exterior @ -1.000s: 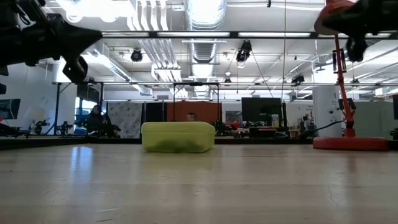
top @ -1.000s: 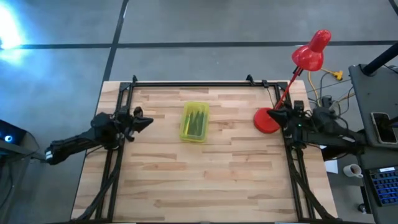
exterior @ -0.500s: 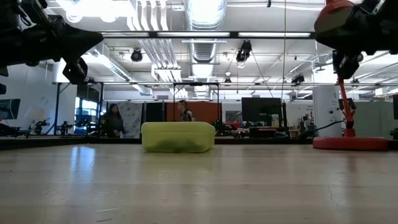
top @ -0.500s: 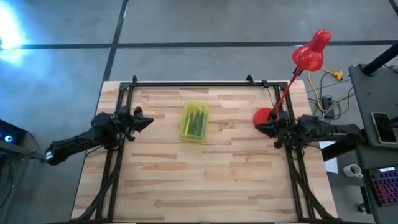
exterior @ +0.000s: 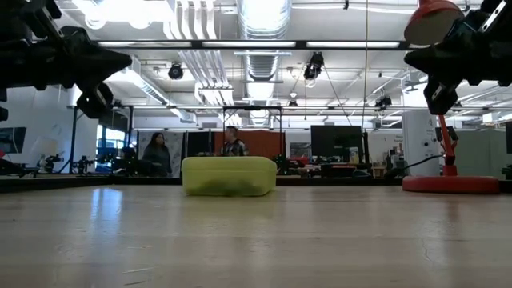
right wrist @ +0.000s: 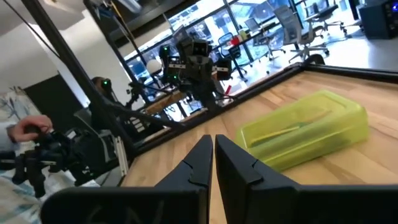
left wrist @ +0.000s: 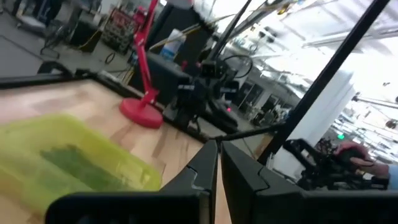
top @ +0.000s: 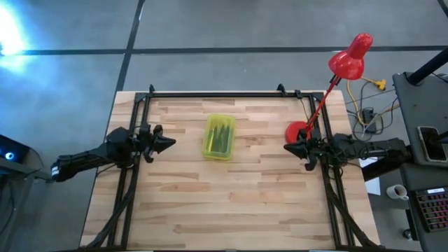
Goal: Pick & place school supplies into a supply box
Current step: Return to Home Position
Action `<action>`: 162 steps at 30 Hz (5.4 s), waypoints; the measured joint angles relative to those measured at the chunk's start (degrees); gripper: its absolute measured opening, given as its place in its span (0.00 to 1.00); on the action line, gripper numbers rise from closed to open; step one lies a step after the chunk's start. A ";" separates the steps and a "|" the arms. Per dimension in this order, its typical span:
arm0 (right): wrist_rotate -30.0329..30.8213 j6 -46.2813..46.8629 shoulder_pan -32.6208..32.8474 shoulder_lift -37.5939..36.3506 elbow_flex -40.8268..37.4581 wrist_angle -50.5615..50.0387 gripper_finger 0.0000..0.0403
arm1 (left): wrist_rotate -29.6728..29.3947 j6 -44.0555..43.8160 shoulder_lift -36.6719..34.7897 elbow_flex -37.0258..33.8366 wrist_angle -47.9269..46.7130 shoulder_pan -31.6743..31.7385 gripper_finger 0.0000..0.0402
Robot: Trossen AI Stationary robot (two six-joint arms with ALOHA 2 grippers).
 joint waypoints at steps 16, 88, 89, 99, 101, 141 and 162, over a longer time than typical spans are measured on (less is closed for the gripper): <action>0.07 0.00 -3.08 1.17 -0.48 -1.21 0.03 | -0.02 0.00 -0.76 -0.02 -1.61 0.04 0.01; -15.06 -26.21 -3.21 3.85 -0.46 -4.35 0.03 | -0.04 0.00 16.19 0.07 2.12 0.08 0.01; -15.06 -26.21 -3.21 3.85 -0.46 -4.35 0.03 | -0.04 0.00 16.87 0.07 2.11 0.08 0.01; -15.06 -26.21 -3.21 3.85 -0.46 -4.35 0.03 | -0.04 0.00 22.97 0.07 2.06 0.08 0.01; -15.06 -26.21 -3.21 3.85 -0.46 -4.35 0.03 | -0.04 0.00 23.98 0.07 2.06 0.08 0.01; -15.04 -26.19 -3.19 3.85 -0.46 -4.33 0.03 | -0.04 0.00 31.63 0.09 1.95 0.10 0.01; -15.04 -26.18 -3.19 3.85 -0.46 -4.28 0.03 | -0.04 0.00 31.61 0.09 1.97 0.08 0.01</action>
